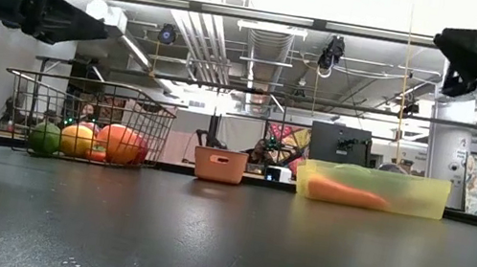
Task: Sort produce into baskets
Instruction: Return to Home Position
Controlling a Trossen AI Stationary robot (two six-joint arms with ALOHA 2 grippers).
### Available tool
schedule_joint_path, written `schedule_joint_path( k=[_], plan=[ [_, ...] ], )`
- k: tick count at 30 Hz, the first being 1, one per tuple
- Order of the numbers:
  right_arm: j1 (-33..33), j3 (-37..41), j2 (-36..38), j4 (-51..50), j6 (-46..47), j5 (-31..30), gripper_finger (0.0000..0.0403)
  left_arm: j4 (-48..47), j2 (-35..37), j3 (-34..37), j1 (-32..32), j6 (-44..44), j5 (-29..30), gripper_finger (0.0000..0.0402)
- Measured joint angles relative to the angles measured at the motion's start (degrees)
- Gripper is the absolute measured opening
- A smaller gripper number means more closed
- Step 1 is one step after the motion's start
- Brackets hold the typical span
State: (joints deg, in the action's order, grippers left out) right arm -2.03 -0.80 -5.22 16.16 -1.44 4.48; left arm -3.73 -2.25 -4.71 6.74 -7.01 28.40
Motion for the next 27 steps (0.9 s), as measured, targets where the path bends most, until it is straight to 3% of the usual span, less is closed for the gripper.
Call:
schedule_joint_path(
  k=[27],
  plan=[
    [0.0,0.0,-1.3,0.2,1.5,0.0,0.0057,0.0,-1.1,0.0,0.0,0.0,-0.1,0.0203]
  ],
)
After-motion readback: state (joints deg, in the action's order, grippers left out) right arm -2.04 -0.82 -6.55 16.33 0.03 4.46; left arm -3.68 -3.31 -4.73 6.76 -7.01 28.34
